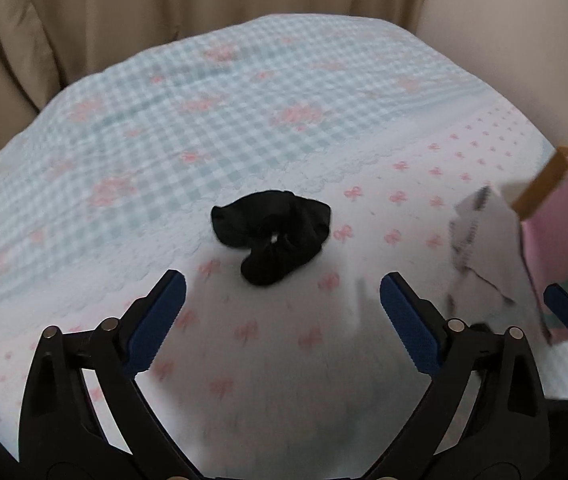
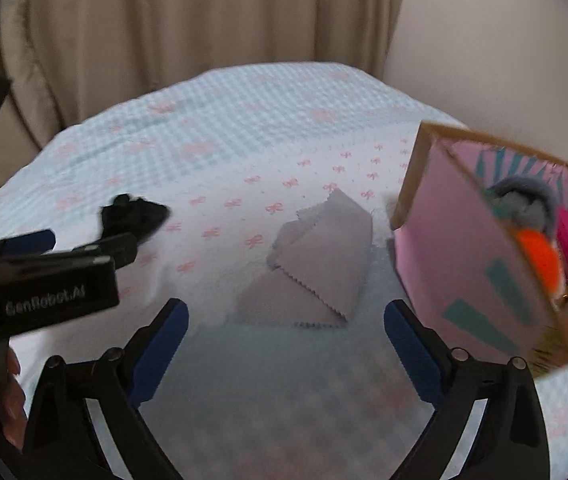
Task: Organize soft objects
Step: 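Grasp the black scrunchie with the left tool while the right tool grasps the grey cloth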
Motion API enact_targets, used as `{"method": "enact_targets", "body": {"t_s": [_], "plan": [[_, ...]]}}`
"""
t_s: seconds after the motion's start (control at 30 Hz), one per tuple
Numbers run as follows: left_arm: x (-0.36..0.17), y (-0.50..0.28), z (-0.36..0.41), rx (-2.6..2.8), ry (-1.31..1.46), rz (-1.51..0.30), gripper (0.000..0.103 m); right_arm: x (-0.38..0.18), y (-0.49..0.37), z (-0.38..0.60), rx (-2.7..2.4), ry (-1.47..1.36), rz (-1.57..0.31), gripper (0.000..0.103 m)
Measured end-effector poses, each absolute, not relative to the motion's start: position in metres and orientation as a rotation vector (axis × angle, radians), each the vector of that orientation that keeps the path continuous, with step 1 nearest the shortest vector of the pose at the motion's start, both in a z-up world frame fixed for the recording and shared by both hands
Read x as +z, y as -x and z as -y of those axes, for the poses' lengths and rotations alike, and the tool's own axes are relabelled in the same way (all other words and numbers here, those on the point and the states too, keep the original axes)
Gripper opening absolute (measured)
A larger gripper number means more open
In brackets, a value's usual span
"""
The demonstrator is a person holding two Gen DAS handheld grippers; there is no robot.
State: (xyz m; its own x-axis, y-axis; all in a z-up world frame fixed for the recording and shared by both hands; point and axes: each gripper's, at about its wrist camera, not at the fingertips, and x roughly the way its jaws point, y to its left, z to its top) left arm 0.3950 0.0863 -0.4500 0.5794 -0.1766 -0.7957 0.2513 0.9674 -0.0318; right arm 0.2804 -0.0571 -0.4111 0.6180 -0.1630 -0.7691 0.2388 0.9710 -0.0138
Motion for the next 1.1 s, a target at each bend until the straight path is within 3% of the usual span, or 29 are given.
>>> {"method": "enact_targets", "body": {"t_s": [0.17,0.4,0.47,0.57,0.63,0.73,0.8,1.1], "plan": [[-0.47,-0.422,-0.081,-0.235,-0.059,-0.932,0.093,-0.433,-0.308,0.078,-0.312,-0.17,-0.912,0.084],[-0.479,-0.438,-0.071,-0.228,-0.089,-0.916,0.085,-0.443,-0.328,0.091,-0.356,-0.219,-0.898,0.054],[-0.478,-0.439,-0.069,-0.227,-0.1,-0.91,0.077,-0.443,-0.333,0.091,-0.353,-0.212,-0.895,0.048],[-0.476,-0.438,-0.069,-0.234,-0.11,-0.902,0.057,-0.442,-0.336,0.091,-0.348,-0.207,-0.886,0.033],[-0.475,-0.438,-0.068,-0.245,-0.115,-0.901,0.039,-0.443,-0.34,0.091,-0.344,-0.203,-0.884,0.03],[-0.473,-0.435,-0.065,-0.264,-0.12,-0.903,0.024,-0.442,-0.339,0.092,-0.335,-0.206,-0.879,0.021],[-0.472,-0.432,-0.063,-0.265,-0.131,-0.904,0.02,-0.44,-0.336,0.095,-0.323,-0.226,-0.868,0.015],[-0.451,-0.41,-0.067,-0.275,-0.074,-0.906,0.019,-0.413,-0.313,0.1,-0.275,-0.249,-0.809,0.014]]}}
